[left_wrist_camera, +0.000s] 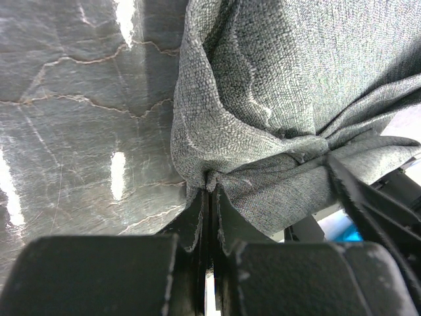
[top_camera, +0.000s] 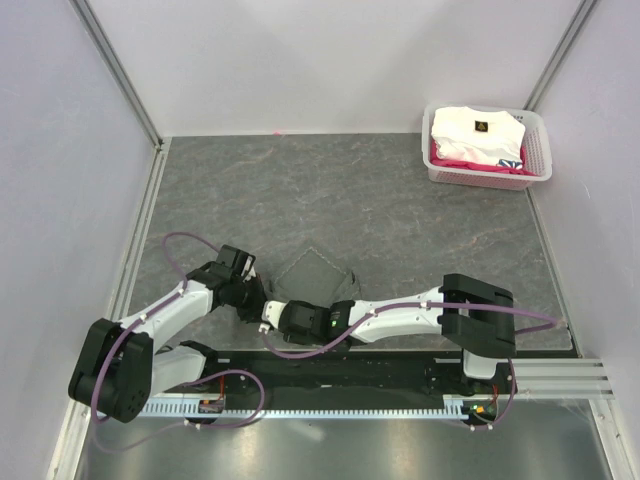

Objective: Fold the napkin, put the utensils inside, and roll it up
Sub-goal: Roll the napkin with the utensil

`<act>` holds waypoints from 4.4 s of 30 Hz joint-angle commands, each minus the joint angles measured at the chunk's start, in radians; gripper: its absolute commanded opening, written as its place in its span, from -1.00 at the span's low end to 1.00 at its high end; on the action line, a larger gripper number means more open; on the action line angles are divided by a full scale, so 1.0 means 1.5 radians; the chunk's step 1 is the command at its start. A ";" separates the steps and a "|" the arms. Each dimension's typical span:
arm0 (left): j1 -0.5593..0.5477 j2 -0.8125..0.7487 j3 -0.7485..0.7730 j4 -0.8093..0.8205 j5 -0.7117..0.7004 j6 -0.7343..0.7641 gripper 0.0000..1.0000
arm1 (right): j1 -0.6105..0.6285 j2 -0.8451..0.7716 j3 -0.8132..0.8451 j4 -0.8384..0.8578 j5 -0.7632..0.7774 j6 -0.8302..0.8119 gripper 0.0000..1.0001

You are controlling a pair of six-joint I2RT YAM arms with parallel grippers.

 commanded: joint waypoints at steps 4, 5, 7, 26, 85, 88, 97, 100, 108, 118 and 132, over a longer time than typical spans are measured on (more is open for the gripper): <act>-0.001 0.010 0.032 -0.003 0.010 0.050 -0.96 | -0.030 0.034 0.020 -0.030 -0.111 0.007 -0.33; -0.001 0.009 0.038 -0.002 0.010 0.052 -0.95 | -0.043 0.036 0.024 -0.036 -0.138 0.008 -0.37; 0.002 0.009 0.049 -0.005 0.003 0.059 -0.78 | -0.056 0.037 0.028 -0.057 -0.220 0.011 -0.46; 0.027 -0.142 0.056 -0.085 -0.137 0.000 0.37 | -0.182 0.140 0.088 -0.207 -0.515 0.022 -0.60; 0.026 -0.017 -0.006 0.040 -0.056 0.027 -0.96 | -0.115 -0.107 0.047 -0.111 -0.149 0.021 0.43; 0.026 -0.011 -0.002 0.034 -0.057 0.030 -0.96 | -0.070 -0.110 0.031 -0.086 -0.108 0.018 0.43; 0.026 -0.003 0.009 0.027 -0.058 0.038 -0.96 | -0.047 -0.061 0.022 -0.045 -0.061 -0.009 0.41; 0.026 0.000 0.012 0.027 -0.057 0.039 -0.96 | -0.046 -0.048 0.026 -0.044 -0.060 -0.020 0.39; 0.027 0.005 0.017 0.027 -0.057 0.041 -0.96 | -0.046 -0.013 0.024 -0.041 -0.093 -0.022 0.34; 0.026 0.004 0.027 0.028 -0.048 0.052 -0.96 | -0.079 0.029 0.023 -0.045 -0.154 -0.011 0.33; 0.027 -0.022 0.083 0.014 -0.066 0.042 -0.52 | -0.143 0.110 0.044 -0.147 -0.383 -0.001 -0.54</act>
